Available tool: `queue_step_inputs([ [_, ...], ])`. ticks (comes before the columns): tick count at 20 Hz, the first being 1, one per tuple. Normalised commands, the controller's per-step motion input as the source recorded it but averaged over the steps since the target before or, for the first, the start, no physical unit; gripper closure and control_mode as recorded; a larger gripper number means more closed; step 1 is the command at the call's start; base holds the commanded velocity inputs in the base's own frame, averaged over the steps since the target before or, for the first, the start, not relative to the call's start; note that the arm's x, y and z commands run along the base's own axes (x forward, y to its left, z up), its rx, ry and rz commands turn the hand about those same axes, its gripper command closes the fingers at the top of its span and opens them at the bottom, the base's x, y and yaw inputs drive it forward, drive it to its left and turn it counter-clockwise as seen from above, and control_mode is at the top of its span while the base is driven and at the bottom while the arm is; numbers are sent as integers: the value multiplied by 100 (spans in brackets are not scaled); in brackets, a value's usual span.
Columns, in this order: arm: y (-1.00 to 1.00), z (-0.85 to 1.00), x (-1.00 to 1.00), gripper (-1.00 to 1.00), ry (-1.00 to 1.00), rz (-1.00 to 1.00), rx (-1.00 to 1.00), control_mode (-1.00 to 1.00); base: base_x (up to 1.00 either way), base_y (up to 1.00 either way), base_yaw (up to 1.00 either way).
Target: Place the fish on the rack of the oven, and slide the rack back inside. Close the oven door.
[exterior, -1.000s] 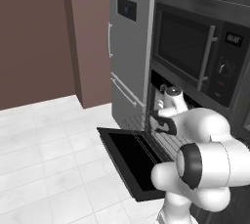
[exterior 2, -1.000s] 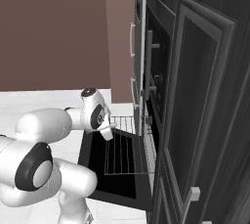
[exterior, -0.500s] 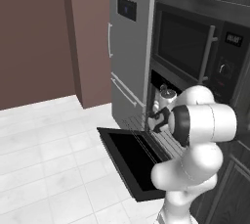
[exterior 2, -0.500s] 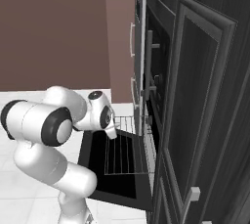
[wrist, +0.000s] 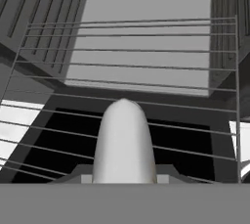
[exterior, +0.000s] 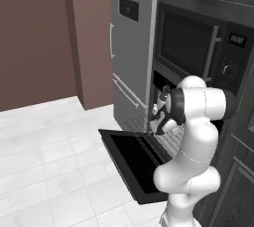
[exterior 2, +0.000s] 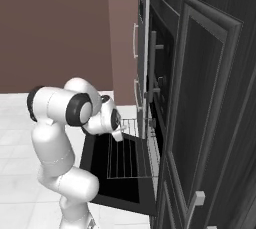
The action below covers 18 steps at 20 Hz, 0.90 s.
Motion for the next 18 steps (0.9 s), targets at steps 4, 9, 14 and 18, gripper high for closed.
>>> queue_step_inputs([
  [4, 0, -47, 28, 100, 0, -3, 0, -100, 0, 0, 0],
  [9, 0, -34, 43, 100, 0, -5, 0, -100, 0, 0, 0],
  [14, 0, -28, 48, 100, 0, -7, 0, -100, 0, 0, 0],
  [18, -4, -27, 43, 100, 0, -6, 0, -100, 0, 0, 0],
])
